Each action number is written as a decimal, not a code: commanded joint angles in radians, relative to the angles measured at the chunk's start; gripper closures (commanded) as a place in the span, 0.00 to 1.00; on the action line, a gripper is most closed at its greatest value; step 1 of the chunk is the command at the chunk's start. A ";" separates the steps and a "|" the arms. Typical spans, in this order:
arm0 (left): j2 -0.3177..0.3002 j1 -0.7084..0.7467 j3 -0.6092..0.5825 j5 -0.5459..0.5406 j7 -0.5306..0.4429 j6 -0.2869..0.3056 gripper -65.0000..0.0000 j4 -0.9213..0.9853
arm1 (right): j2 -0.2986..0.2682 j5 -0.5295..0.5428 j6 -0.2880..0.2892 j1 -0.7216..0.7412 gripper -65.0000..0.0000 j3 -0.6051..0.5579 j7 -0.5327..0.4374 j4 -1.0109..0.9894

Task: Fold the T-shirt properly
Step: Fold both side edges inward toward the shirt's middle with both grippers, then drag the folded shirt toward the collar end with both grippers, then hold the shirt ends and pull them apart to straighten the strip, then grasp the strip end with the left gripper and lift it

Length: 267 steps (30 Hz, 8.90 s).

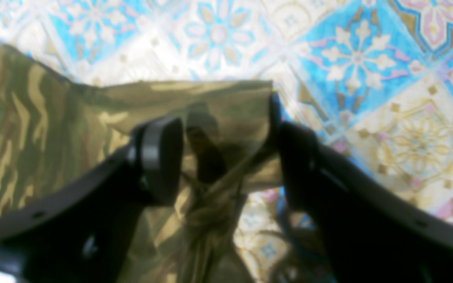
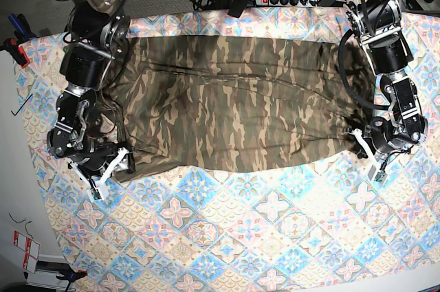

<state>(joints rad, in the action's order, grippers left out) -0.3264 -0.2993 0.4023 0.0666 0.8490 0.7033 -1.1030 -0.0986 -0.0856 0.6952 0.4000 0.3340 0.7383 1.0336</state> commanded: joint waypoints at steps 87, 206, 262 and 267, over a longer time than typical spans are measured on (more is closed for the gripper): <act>-0.014 0.401 0.086 -0.011 -0.014 -0.005 1.00 -0.444 | -0.049 0.020 0.003 -0.833 0.96 0.132 -0.030 0.900; -0.362 0.484 0.022 -0.727 -0.044 -0.005 0.43 0.027 | -0.030 0.010 0.003 -0.833 0.64 0.162 0.186 0.830; -0.155 0.455 -0.001 -0.443 0.149 -0.005 1.00 -0.136 | -0.030 0.010 0.003 -0.829 0.65 0.167 0.186 0.830; -0.112 0.503 0.057 -0.440 0.264 -0.005 1.00 -0.351 | -0.030 0.010 0.003 -0.829 0.65 0.167 0.186 0.830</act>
<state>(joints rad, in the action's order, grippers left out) -0.4126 0.2092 0.4488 -0.3664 1.1240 0.6964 -1.4395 -0.1154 -0.0776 0.7029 -0.4297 0.4927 0.9325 1.8442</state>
